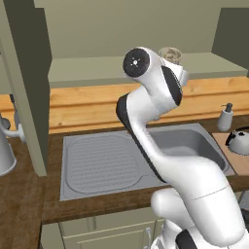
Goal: Pick the kettle from the counter and place it on the tray. Then pick the mug from the cabinet and place it on the tray. Then close the cabinet doors.
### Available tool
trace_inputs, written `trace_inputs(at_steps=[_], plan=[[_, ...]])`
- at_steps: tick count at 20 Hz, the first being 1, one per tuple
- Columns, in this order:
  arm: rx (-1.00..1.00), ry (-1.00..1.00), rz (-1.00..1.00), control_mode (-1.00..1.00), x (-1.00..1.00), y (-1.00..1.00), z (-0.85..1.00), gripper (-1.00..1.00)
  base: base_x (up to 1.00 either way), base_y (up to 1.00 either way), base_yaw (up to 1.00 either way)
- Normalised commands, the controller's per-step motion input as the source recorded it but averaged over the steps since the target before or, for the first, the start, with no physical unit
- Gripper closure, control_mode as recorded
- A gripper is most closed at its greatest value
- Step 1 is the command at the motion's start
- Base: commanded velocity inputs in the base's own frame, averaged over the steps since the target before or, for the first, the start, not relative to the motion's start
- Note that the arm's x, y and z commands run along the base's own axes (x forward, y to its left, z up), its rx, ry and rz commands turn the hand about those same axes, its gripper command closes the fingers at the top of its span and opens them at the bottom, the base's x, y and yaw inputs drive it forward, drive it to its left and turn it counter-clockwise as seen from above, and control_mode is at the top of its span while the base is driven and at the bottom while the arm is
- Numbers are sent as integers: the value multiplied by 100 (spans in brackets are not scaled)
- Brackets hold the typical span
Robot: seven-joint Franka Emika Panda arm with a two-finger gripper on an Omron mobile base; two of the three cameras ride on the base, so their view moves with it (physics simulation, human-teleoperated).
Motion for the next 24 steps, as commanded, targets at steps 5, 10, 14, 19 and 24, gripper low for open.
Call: trace_inputs(at_steps=[5, 10, 14, 19, 24], plan=[[-7, -7, -37, -100, -68, -39, -21, 100, 0, 0, 0], [-2, -9, -38, -100, -73, -49, -25, 100, 0, 0, 0], [0, -2, -43, -100, -59, -57, -36, 100, 0, 0, 0], [0, 0, -42, -100, -33, -66, -39, 100, 0, 0, 0], [0, 6, -32, -100, -6, -81, -49, 100, 0, 0, 0]])
